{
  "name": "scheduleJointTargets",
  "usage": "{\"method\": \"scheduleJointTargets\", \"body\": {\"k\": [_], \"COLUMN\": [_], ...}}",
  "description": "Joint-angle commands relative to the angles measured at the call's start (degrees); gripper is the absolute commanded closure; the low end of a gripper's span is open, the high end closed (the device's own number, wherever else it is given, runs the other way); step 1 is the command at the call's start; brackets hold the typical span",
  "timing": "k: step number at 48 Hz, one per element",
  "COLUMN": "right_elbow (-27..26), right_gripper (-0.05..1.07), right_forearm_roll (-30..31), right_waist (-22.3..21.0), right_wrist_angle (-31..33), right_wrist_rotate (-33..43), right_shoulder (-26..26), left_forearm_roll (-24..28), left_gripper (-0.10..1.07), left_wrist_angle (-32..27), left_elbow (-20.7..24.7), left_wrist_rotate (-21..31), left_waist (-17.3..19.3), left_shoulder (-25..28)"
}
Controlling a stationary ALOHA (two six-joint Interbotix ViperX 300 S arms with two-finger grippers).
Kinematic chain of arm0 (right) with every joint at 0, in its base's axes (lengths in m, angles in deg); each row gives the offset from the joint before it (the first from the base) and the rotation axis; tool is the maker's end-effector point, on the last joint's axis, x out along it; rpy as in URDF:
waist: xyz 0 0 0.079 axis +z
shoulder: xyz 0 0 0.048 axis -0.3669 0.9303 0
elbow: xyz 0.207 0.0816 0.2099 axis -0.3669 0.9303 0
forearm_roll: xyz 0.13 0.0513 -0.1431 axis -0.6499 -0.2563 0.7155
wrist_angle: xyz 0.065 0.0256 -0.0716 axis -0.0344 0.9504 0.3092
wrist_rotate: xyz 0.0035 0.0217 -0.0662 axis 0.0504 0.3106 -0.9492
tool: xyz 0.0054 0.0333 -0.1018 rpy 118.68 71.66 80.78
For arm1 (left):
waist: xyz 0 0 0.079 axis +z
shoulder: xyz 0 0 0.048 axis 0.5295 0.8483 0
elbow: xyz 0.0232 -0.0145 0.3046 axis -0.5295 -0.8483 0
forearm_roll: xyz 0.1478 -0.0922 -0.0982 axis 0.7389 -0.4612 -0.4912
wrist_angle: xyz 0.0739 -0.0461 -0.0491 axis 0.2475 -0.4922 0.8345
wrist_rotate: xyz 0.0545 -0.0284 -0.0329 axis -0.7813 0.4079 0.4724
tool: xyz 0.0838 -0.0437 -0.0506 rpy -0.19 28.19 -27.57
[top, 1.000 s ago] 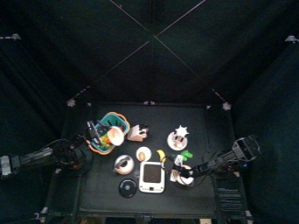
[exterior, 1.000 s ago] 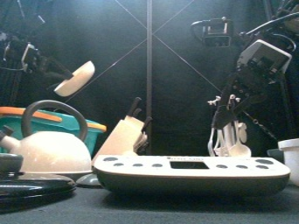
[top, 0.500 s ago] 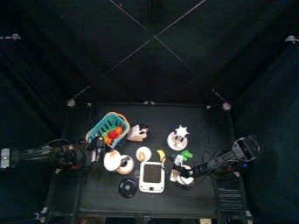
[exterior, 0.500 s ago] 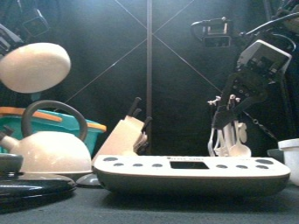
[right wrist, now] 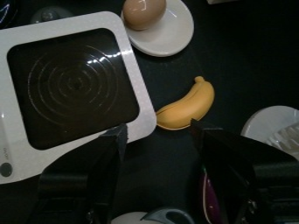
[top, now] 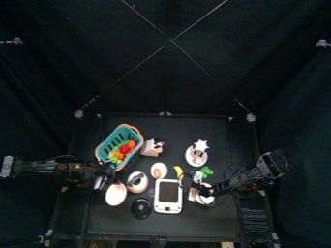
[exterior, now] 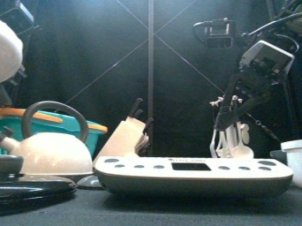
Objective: Place pan left of pot lid
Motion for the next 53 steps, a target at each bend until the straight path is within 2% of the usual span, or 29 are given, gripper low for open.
{"method": "scheduleJointTargets", "body": {"k": [1, 9, 17, 23, 30, 35, 42, 53], "right_elbow": [-1.3, -1.4, -1.6, -1.8, -1.7, -1.7, -1.8, -1.8], "right_gripper": [0.11, 0.11, 0.11, 0.11, 0.11, 0.11, 0.11, 0.11], "right_forearm_roll": [0.1, 0.1, 0.1, 0.1, -0.4, -0.7, -0.8, -0.8], "right_waist": [-0.2, -0.2, -0.4, -0.4, -0.2, -0.1, 0.0, -0.2], "right_wrist_angle": [0.2, 0.2, 0.2, 0.2, 0.2, 0.2, 0.2, 0.2], "right_wrist_rotate": [0.0, 0.0, 0.0, 0.0, 0.0, 0.0, 0.0, 0.0], "right_shoulder": [-1.0, -1.0, -1.0, -1.0, -1.0, -0.9, -0.8, -0.8], "left_forearm_roll": [-1.5, -3.3, -4.9, -4.4, -2.9, -2.3, -2.5, -2.8], "left_gripper": [0.44, 0.44, 0.44, 0.44, 0.44, 0.44, 0.44, 0.44], "left_wrist_angle": [-0.4, -1.2, 0.1, 2.4, 7.3, 10.9, 13.7, 12.6], "left_elbow": [0.7, 0.9, 1.7, 3.9, 6.4, 6.9, 6.5, 7.3], "left_wrist_rotate": [-0.1, -0.2, -0.2, -0.1, -0.1, -0.1, 0.0, 0.6], "left_waist": [-0.2, -0.4, -1.3, -4.7, -11.8, -15.3, -17.4, -17.8], "left_shoulder": [0.4, 2.1, 7.3, 12.4, 16.6, 18.4, 20.1, 22.8]}}
